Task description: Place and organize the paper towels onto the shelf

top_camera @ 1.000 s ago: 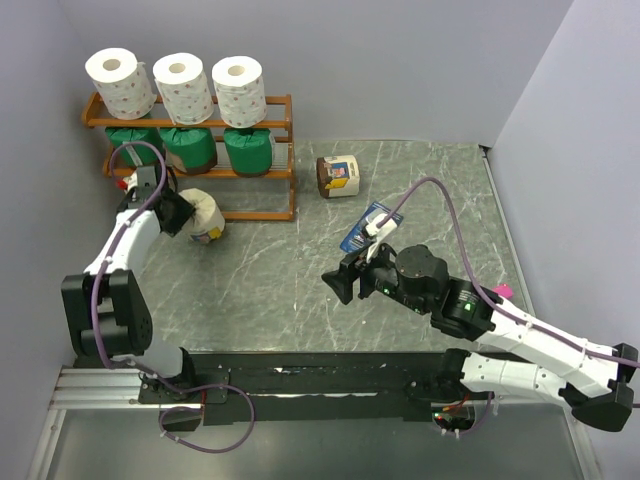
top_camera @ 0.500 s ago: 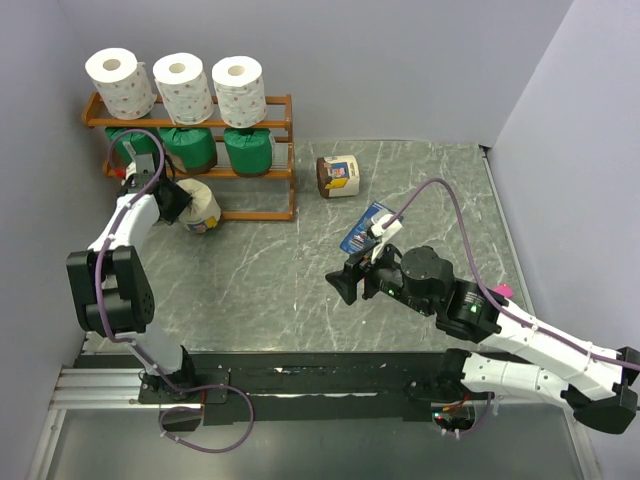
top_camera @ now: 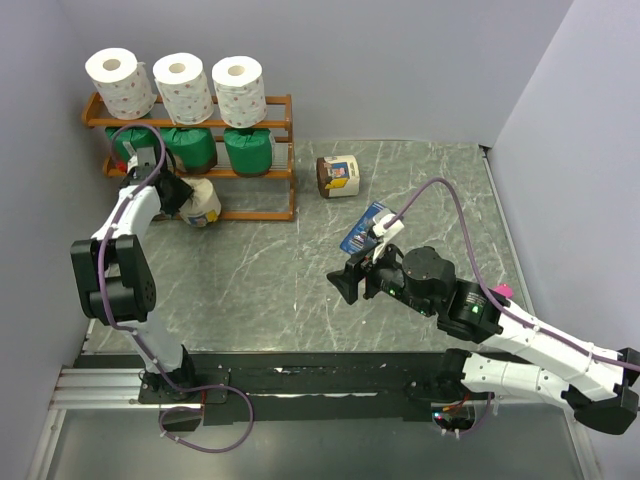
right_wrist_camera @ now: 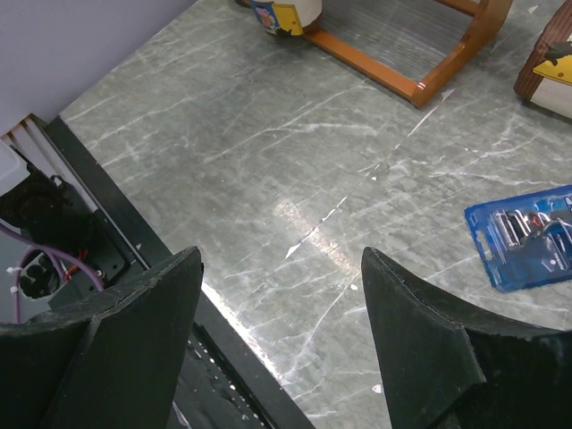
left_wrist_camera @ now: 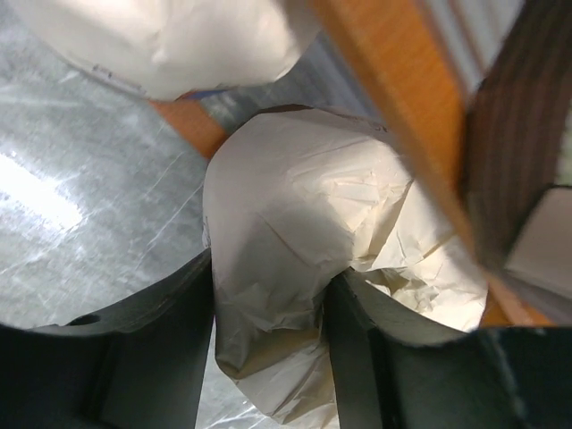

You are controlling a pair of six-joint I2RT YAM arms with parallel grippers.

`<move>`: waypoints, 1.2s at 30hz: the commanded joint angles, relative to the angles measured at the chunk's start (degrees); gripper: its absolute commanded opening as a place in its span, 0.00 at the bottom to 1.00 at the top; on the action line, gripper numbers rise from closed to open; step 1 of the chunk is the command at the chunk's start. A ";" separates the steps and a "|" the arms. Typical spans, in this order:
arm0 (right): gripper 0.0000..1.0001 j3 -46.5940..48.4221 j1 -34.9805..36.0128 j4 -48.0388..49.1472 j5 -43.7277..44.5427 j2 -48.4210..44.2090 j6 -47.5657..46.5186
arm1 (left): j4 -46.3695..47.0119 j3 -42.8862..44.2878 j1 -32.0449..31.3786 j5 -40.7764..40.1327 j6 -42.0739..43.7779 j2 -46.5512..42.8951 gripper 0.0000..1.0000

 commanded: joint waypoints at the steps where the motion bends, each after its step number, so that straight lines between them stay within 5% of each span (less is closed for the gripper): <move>1: 0.79 2.55 -0.41 1.21 0.93 0.24 -0.80 | 5.84 2.38 -0.02 0.70 -0.56 -1.74 0.54; 12: 0.79 2.55 -0.33 1.30 -0.21 -0.20 -0.62 | 10.61 -3.33 0.07 2.99 0.14 -4.64 0.65; 25: 0.79 7.64 -0.41 -3.88 -4.08 -0.73 -0.89 | 7.18 -5.71 -0.02 3.69 2.78 -17.03 0.93; 36: 0.79 5.18 -0.15 -2.39 -4.43 -2.14 0.70 | 4.89 -11.85 0.07 5.79 3.39 -22.48 0.91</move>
